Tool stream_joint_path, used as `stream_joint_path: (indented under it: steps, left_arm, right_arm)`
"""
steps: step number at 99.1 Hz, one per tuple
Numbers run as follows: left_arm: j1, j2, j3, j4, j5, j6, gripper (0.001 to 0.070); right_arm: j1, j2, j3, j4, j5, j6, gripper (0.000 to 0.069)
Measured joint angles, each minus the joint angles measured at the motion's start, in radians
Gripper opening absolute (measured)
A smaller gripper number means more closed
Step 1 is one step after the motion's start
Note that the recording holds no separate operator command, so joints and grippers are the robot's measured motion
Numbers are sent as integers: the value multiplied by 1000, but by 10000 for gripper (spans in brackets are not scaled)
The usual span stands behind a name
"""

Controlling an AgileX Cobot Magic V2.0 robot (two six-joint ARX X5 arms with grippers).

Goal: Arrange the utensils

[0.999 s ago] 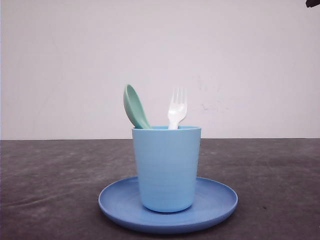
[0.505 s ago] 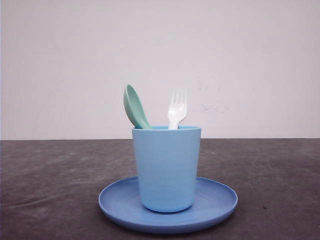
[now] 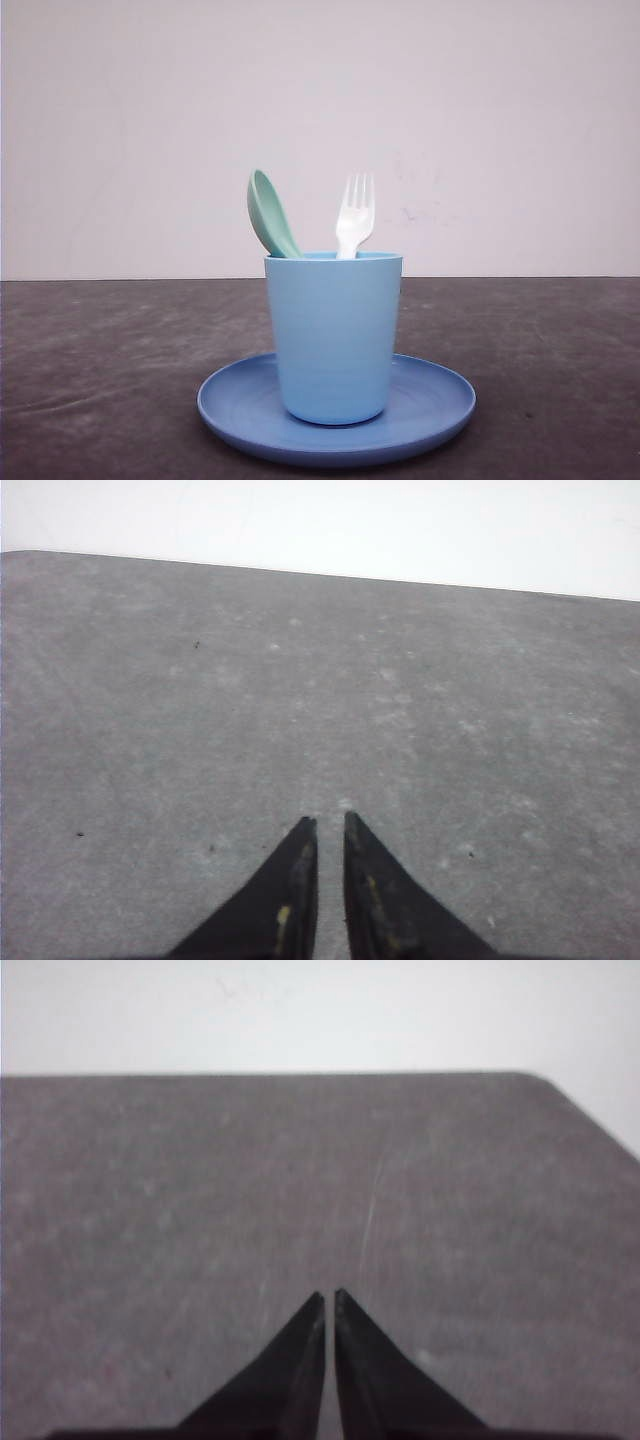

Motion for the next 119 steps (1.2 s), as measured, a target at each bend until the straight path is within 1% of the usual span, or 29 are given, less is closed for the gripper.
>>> stream_joint_path:
  steps: [7,27,119]
  left_arm:
    - [0,0,0,0,0,0,23]
    - [0,0,0,0,0,0,23]
    - [0,0,0,0,0,0,23]
  right_arm:
    - [0,-24,-37,29,0,-6,17]
    - [0,-23,-87,73,0,-10,17]
    - [0,-22,-89,81,-1,-17,17]
